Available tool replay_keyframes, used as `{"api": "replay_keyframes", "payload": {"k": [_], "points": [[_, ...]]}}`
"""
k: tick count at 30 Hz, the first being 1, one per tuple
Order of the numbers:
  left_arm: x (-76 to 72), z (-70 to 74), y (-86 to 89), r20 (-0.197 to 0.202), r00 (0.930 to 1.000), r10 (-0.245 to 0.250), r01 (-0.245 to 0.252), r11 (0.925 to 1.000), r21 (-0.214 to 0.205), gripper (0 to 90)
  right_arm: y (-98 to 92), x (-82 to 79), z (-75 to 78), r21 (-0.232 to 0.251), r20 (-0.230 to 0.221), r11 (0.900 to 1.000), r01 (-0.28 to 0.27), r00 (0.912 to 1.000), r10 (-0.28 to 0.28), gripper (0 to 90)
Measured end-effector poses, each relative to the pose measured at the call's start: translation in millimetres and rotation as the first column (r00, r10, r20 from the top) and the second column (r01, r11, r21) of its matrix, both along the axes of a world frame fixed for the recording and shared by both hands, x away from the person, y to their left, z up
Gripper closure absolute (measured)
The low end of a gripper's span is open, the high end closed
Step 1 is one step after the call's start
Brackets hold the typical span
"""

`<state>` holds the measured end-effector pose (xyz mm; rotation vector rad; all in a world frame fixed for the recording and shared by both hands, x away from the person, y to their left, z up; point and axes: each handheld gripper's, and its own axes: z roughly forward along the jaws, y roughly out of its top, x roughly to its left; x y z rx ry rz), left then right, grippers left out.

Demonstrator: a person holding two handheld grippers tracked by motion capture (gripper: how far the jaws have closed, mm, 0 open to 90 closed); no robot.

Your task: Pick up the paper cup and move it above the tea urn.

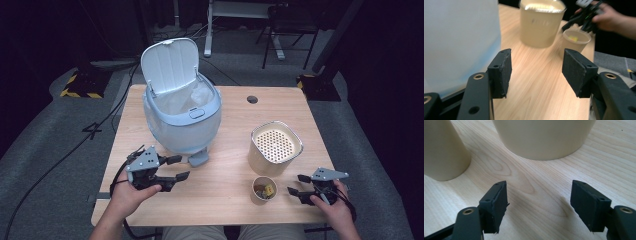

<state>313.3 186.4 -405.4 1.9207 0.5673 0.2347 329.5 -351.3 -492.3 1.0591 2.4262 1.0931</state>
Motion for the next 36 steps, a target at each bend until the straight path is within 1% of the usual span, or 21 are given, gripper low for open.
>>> {"api": "replay_keyframes", "payload": {"k": [1, 3, 4, 8, 9, 12, 13, 16, 18, 19, 21, 22, 23, 24, 25, 26, 28, 29, 33, 34, 36], "points": [[0.0, 0.0, 0.0, 0.0, 1.0, 0.0, 0.0, 1.0, 0.0, 41.8, 0.0, 0.0, 0.0, 0.0, 0.0, 1.0, 0.0, 1.0, 0.0, 30.4], [2.1, -12.4, 0.3, -0.034, 0.9993, 0.016, -0.016, 0.9999, -0.001, 42.1, -1.0, -2.7, 3.8, 0.003, -0.001, 1.0, -0.004, 1.0, 0.004, 30.5], [4.1, -21.5, 1.4, -0.046, 0.998, 0.043, -0.042, 0.9986, 0.032, 41.9, -1.3, -5.7, 8.1, 0.006, 0.004, 1.0, -0.006, 1.0, 0.006, 30.1], [6.7, -33.2, 2.9, -0.078, 0.994, 0.077, -0.074, 0.996, 0.051, 41.8, -1.3, -8.7, 13.4, 0.009, 0.007, 0.9998, -0.018, 0.9998, 0.018, 29.6], [7.4, -41.0, 2.8, -0.09, 0.9913, 0.095, -0.089, 0.9931, 0.077, 41.4, -0.8, -10.5, 15.5, 0.01, 0.009, 0.9996, -0.027, 0.9996, 0.027, 29.2], [9.3, -52.1, 1.3, -0.109, 0.9872, 0.116, -0.104, 0.9877, 0.117, 40.5, 0.3, -12.3, 17.7, 0.011, 0.013, 0.9991, -0.04, 0.9991, 0.04, 28.7], [9.3, -52.1, 1.3, -0.109, 0.9872, 0.116, -0.104, 0.9877, 0.117, 40.1, 0.3, -12.3, 17.7, 0.011, 0.013, 0.9991, -0.04, 0.9991, 0.04, 28.7], [12.6, -61.4, 0.1, -0.115, 0.9818, 0.151, -0.129, 0.9754, 0.179, 38.8, 2.5, -14.2, 20.2, 0.021, 0.017, 0.9984, -0.053, 0.9985, 0.052, 27.9], [14.8, -69.7, -1.1, -0.124, 0.979, 0.162, -0.13, 0.9638, 0.233, 37.7, 6.2, -16.2, 22.7, 0.015, 0.024, 0.9974, -0.07, 0.9973, 0.07, 26.6], [14.8, -69.7, -1.1, -0.124, 0.979, 0.162, -0.13, 0.9638, 0.233, 36.9, 7.4, -17.0, 23.6, 0.014, 0.027, 0.9972, -0.074, 0.9969, 0.073, 26.0], [15.7, -74.4, -2.0, -0.129, 0.9778, 0.165, -0.128, 0.9579, 0.257, 36.0, 8.6, -17.8, 24.5, 0.018, 0.027, 0.9968, -0.078, 0.9966, 0.078, 25.1], [16.3, -78.4, -3.0, -0.133, 0.9756, 0.175, -0.13, 0.948, 0.29, 34.6, 11.2, -19.2, 26.5, 0.013, 0.029, 0.9958, -0.09, 0.9955, 0.09, 23.5], [16.3, -78.4, -3.0, -0.133, 0.9756, 0.175, -0.13, 0.948, 0.29, 34.0, 11.2, -19.2, 26.5, 0.013, 0.029, 0.9958, -0.09, 0.9955, 0.09, 23.5], [17.1, -82.0, -3.6, -0.13, 0.9748, 0.181, -0.132, 0.9393, 0.317, 33.5, 14.3, -21.0, 28.3, 0.019, 0.035, 0.995, -0.098, 0.9946, 0.097, 21.9], [17.1, -82.0, -3.6, -0.13, 0.9748, 0.181, -0.132, 0.9393, 0.317, 32.4, 14.3, -21.0, 28.3, 0.019, 0.035, 0.995, -0.098, 0.9946, 0.097, 21.9], [17.7, -85.3, -4.4, -0.134, 0.973, 0.187, -0.134, 0.9339, 0.331, 31.3, 18.0, -22.6, 30.0, 0.021, 0.033, 0.9931, -0.115, 0.9929, 0.115, 20.1], [18.4, -88.4, -5.3, -0.119, 0.9744, 0.191, -0.137, 0.9227, 0.36, 29.3, 21.9, -24.5, 31.6, 0.023, 0.036, 0.9923, -0.121, 0.9921, 0.12, 18.6], [19.0, -90.1, -5.4, -0.111, 0.9776, 0.179, -0.126, 0.9213, 0.368, 27.6, 23.9, -25.0, 32.3, 0.025, 0.037, 0.9911, -0.131, 0.9908, 0.13, 18.0], [20.2, -95.3, -4.6, -0.122, 0.9797, 0.159, -0.103, 0.9213, 0.375, 21.5, 29.4, -26.7, 34.8, 0.024, 0.054, 0.9897, -0.141, 0.9887, 0.14, 15.8], [20.9, -96.3, -4.0, -0.115, 0.9817, 0.152, -0.1, 0.9237, 0.37, 21.5, 31.0, -27.1, 35.6, 0.025, 0.061, 0.9896, -0.142, 0.9883, 0.14, 15.9], [21.5, -98.1, -3.0, -0.116, 0.981, 0.155, -0.105, 0.9283, 0.357, 19.8, 34.0, -27.9, 36.7, 0.036, 0.064, 0.9883, -0.148, 0.9873, 0.146, 15.8]]}}
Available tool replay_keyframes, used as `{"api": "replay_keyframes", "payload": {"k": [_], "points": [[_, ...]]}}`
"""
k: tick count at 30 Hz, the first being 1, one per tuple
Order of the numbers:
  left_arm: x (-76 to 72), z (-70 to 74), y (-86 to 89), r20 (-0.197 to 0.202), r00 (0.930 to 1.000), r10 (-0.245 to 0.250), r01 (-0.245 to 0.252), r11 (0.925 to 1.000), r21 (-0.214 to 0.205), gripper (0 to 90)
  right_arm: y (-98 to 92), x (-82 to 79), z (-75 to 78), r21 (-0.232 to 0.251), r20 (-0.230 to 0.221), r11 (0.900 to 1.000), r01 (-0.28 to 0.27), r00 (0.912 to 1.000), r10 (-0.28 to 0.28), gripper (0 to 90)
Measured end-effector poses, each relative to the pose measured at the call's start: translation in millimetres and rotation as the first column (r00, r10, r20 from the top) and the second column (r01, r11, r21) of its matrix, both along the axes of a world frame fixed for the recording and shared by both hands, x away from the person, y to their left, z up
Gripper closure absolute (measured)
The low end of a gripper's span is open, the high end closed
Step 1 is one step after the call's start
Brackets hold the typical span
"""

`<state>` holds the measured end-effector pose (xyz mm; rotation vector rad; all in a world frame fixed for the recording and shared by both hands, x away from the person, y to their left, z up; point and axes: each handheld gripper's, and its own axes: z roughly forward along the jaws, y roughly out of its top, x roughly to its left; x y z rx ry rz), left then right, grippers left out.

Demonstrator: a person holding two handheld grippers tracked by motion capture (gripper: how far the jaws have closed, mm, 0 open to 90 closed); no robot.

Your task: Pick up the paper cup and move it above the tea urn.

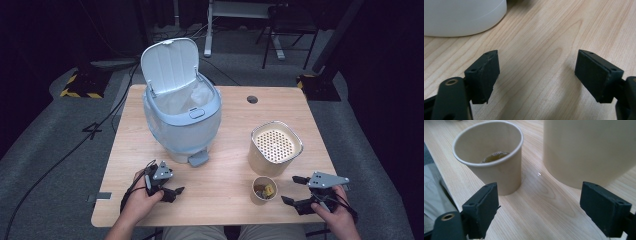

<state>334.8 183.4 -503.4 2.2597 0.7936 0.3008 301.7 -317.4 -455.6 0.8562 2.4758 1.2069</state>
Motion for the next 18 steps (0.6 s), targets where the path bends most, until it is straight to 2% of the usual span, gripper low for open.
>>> {"api": "replay_keyframes", "payload": {"k": [3, 9, 10, 11, 12, 14, 18], "points": [[0.5, -0.3, -0.9, -0.006, 1.0, 0.006, -0.006, 1.0, -0.001, 17.4, 7.1, -1.3, 0.1, 0.021, -0.007, 0.9998, -0.007, 1.0, 0.007, 15.8], [0.4, -0.4, -1.2, -0.006, 1.0, 0.008, -0.008, 1.0, -0.001, 16.7, 19.5, -1.2, -0.6, 0.024, -0.01, 0.9989, -0.041, 0.9991, 0.041, 15.6], [0.3, -0.4, -1.2, -0.005, 0.9999, 0.008, -0.008, 1.0, 0.0, 16.7, 25.6, -0.5, -1.7, 0.017, -0.021, 0.9978, -0.064, 0.9977, 0.064, 15.2], [0.2, -0.4, -1.2, -0.005, 0.9999, 0.01, -0.01, 0.9999, 0.0, 16.7, 25.6, -0.5, -1.7, 0.017, -0.021, 0.9978, -0.064, 0.9977, 0.064, 15.2], [-0.4, -0.4, -1.2, -0.004, 0.9999, 0.016, -0.016, 0.9999, 0.001, 16.7, 33.5, -1.5, -4.4, 0.015, -0.022, 0.9958, -0.09, 0.9956, 0.091, 16.0], [-0.7, -0.4, -1.2, -0.004, 0.9998, 0.019, -0.019, 0.9998, 0.002, 16.7, 41.9, -1.8, -6.8, 0.009, -0.013, 0.9938, -0.11, 0.9938, 0.111, 16.0], [-2.7, -0.5, -1.0, -0.005, 0.9996, 0.029, -0.029, 0.9996, 0.0, 16.9, 55.7, 0.5, -11.1, 0.014, -0.03, 0.9938, -0.11, 0.9935, 0.11, 17.1]]}}
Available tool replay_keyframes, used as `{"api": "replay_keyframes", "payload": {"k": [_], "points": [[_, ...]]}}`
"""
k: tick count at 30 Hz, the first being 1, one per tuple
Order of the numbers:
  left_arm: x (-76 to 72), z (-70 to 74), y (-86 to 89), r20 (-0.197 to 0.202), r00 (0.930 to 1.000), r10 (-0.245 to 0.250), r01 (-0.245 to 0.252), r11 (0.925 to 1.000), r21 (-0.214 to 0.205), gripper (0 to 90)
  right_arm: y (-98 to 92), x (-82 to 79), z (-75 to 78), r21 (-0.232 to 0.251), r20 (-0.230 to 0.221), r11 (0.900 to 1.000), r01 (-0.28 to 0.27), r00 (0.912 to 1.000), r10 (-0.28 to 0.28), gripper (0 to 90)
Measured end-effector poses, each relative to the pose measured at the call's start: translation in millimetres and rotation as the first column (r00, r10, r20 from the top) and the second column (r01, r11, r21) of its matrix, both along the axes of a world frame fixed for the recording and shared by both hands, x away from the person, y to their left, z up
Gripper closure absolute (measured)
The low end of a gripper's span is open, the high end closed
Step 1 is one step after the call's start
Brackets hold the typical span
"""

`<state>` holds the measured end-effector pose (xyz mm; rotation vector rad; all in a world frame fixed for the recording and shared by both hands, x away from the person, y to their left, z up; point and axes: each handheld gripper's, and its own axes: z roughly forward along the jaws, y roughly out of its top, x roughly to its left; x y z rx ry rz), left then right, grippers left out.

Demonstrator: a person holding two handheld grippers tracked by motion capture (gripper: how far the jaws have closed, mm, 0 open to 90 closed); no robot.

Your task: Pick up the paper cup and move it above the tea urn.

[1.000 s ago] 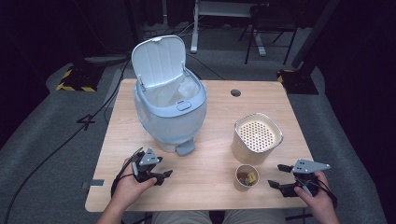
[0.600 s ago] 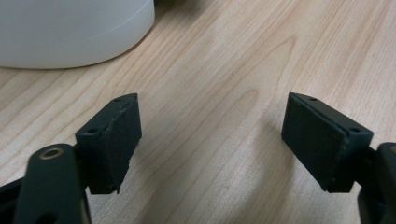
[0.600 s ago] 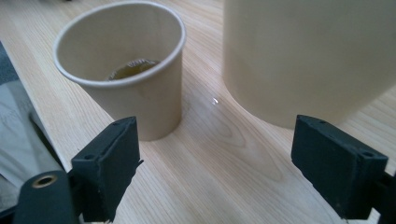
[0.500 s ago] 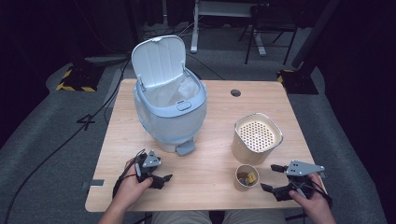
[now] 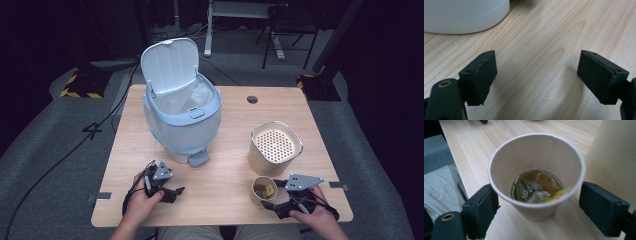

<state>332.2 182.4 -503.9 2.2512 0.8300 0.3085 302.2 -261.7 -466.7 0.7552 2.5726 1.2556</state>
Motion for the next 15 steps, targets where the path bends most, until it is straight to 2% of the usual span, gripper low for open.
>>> {"api": "replay_keyframes", "payload": {"k": [5, 9, 10, 15], "points": [[-1.0, 0.1, 0.5, 0.002, 1.0, 0.005, -0.005, 1.0, 0.003, 16.9, 8.8, 1.5, -9.6, -0.03, 0.004, 0.9995, 0.001, 1.0, -0.001, 19.1], [-0.9, 0.2, 0.6, 0.002, 1.0, 0.004, -0.004, 1.0, 0.003, 16.9, 15.3, 1.6, -17.9, -0.011, 0.021, 0.9993, 0.036, 0.9992, -0.035, 22.8], [-0.9, 0.2, 0.6, 0.001, 1.0, 0.004, -0.004, 1.0, 0.002, 16.9, 18.3, 0.6, -21.5, 0.001, 0.042, 0.9985, 0.055, 0.9976, -0.055, 25.0], [-0.8, 0.2, 0.6, 0.001, 1.0, 0.003, -0.003, 1.0, 0.002, 16.8, 21.1, -1.3, -27.4, 0.019, 0.058, 0.9968, 0.077, 0.9952, -0.078, 27.2]]}}
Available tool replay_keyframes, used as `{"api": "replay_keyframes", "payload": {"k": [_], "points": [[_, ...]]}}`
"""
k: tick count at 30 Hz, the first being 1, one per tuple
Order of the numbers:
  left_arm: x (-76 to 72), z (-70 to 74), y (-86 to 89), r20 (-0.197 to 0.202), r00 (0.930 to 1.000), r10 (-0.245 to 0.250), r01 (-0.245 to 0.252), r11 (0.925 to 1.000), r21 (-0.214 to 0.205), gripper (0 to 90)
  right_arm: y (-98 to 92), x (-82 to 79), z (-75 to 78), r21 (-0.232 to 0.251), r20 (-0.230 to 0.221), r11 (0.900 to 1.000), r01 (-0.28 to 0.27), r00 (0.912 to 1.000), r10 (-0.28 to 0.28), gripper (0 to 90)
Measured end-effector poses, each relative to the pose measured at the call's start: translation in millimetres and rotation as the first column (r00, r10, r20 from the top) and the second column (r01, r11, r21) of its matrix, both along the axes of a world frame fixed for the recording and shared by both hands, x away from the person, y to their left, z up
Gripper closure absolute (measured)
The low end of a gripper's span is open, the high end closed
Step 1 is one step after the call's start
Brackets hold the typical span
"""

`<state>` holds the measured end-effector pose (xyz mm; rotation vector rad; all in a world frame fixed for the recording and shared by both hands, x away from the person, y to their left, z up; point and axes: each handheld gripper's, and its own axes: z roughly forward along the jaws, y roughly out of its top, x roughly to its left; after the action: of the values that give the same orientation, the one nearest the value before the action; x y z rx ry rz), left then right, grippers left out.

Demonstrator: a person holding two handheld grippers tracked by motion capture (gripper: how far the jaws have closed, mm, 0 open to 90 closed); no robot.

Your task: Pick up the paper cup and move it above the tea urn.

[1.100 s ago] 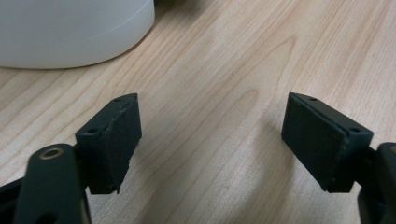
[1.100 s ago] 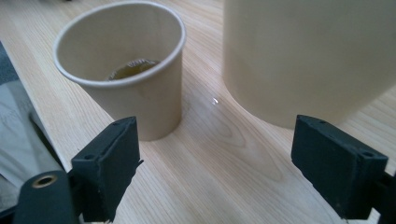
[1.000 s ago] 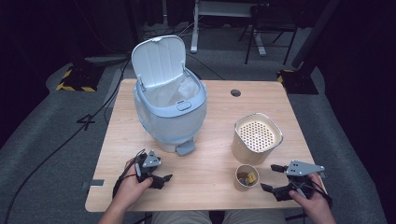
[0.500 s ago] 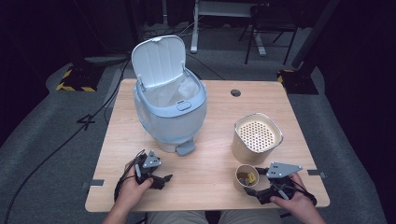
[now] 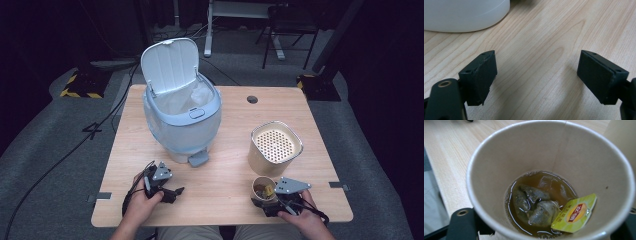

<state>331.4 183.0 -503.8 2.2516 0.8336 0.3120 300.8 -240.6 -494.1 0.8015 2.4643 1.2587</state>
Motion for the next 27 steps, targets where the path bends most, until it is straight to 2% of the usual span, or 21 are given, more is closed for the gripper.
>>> {"api": "replay_keyframes", "payload": {"k": [1, 12, 17, 19, 20, 21, 23, 27], "points": [[0.0, 0.0, 0.0, 0.0, 1.0, 0.0, 0.0, 1.0, 0.0, 16.8, -0.9, -0.3, -0.6, 0.015, 0.001, 0.9999, 0.005, 1.0, -0.005, 27.7], [0.0, 0.0, 0.0, -0.001, 1.0, 0.0, 0.0, 1.0, -0.001, 16.8, -2.9, -0.7, 5.4, 0.038, 0.008, 0.9991, -0.019, 0.9998, 0.019, 29.1], [0.1, 0.0, 0.0, -0.001, 1.0, 0.0, 0.0, 1.0, -0.001, 16.8, -5.1, -2.8, 16.6, 0.053, 0.015, 0.9979, -0.038, 0.9992, 0.037, 29.4], [0.2, 0.0, 0.0, -0.002, 1.0, 0.0, 0.0, 1.0, -0.002, 16.7, -7.1, -4.2, 26.4, 0.062, 0.012, 0.9965, -0.057, 0.9983, 0.056, 29.6], [0.2, 0.0, 0.0, -0.002, 1.0, 0.0, 0.0, 1.0, -0.002, 16.7, -7.1, -4.2, 26.4, 0.062, 0.012, 0.9965, -0.057, 0.9983, 0.056, 29.6], [0.3, 0.0, 0.0, -0.002, 1.0, 0.0, 0.0, 1.0, -0.002, 16.7, -9.1, -4.2, 33.3, 0.051, -0.006, 0.9953, -0.083, 0.9965, 0.083, 29.9], [0.2, -0.1, 0.0, -0.003, 1.0, 0.001, -0.001, 1.0, -0.003, 16.7, -10.1, -4.1, 38.8, 0.038, -0.001, 0.9947, -0.096, 0.9954, 0.096, 29.8], [0.2, 0.0, 0.0, -0.002, 1.0, 0.0, 0.0, 1.0, -0.002, 16.7, -11.8, -4.7, 45.7, 0.043, 0.008, 0.9945, -0.096, 0.9954, 0.095, 29.9]]}}
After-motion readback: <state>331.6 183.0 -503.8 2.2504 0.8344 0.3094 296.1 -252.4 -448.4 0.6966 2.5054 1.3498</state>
